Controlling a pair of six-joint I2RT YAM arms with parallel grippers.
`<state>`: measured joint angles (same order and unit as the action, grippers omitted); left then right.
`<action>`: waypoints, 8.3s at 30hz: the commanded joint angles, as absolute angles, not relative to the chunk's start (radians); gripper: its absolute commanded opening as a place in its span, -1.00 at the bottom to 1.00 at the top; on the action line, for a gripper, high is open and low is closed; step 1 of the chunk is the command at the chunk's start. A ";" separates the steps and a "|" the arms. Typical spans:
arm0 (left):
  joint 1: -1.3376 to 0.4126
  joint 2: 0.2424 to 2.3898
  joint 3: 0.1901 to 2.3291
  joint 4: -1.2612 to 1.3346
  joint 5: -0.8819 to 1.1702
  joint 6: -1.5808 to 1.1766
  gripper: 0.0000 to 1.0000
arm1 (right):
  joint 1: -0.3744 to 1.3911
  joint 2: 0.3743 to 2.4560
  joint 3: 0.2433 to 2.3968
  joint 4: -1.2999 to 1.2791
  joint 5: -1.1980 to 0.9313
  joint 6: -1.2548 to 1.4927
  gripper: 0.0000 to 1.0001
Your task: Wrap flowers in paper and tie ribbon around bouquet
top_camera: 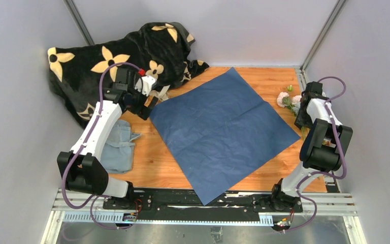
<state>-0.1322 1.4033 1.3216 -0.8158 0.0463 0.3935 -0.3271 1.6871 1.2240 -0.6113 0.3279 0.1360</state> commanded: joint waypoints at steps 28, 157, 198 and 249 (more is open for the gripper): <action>-0.130 1.449 1.255 -0.846 0.316 0.291 0.98 | -0.293 1.648 1.226 -0.578 0.572 0.038 -1.00; -0.126 1.311 1.066 -0.698 0.238 0.265 1.00 | 0.445 2.017 1.698 -0.544 -0.069 0.349 -0.57; -0.126 1.387 1.131 -0.745 0.237 0.274 1.00 | -0.466 1.515 0.898 -0.362 0.384 0.370 0.47; -0.126 1.321 1.115 -0.739 0.282 0.286 0.99 | 0.398 1.508 0.986 0.130 -0.153 0.386 -1.00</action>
